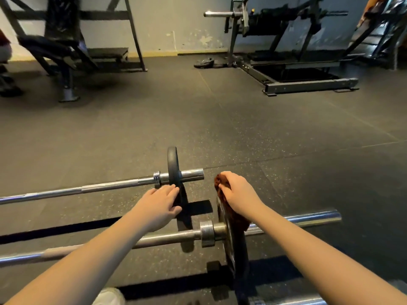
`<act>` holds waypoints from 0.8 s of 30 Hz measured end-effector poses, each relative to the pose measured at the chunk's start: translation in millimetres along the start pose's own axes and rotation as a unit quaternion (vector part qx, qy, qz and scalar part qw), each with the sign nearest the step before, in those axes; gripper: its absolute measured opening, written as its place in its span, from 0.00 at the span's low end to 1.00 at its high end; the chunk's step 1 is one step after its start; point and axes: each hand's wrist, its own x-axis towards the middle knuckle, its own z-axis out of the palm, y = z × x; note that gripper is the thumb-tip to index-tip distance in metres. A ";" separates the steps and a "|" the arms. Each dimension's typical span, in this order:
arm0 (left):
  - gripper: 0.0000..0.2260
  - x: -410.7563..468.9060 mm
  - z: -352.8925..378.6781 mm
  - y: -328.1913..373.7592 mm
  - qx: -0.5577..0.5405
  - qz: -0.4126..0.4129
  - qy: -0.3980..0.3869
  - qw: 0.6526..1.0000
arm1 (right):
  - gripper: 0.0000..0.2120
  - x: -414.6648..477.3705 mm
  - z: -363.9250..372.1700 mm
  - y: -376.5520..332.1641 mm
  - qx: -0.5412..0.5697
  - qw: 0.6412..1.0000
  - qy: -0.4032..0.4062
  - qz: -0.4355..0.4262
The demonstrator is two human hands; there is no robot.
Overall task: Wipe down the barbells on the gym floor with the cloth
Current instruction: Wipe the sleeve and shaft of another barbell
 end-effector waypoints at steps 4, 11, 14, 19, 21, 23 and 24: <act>0.29 22.5 11.2 -39.7 0.006 -0.009 0.008 1.000 | 0.12 44.5 24.1 -6.7 -0.061 0.997 -0.029 -0.029; 0.33 85.1 7.9 -78.2 -0.012 -0.020 0.076 0.997 | 0.10 114.9 54.8 -18.3 -0.084 0.993 -0.074 -0.026; 0.34 114.4 3.9 -84.2 -0.022 -0.016 0.108 0.994 | 0.11 140.1 65.7 -18.3 -0.083 0.993 -0.083 0.001; 0.29 159.9 2.7 -103.1 -0.035 -0.001 0.140 0.989 | 0.12 169.6 84.7 -7.3 -0.077 0.989 -0.107 0.068; 0.28 174.8 7.9 -111.1 -0.041 0.008 0.132 0.990 | 0.13 182.8 93.3 -1.3 -0.071 0.988 -0.110 0.086; 0.28 184.5 20.6 -115.3 -0.072 0.013 0.138 0.988 | 0.12 199.5 102.0 3.8 -0.050 0.990 -0.086 0.098; 0.28 187.1 27.8 -115.7 -0.095 0.013 0.154 0.983 | 0.12 207.8 107.8 6.3 -0.037 0.992 -0.065 0.101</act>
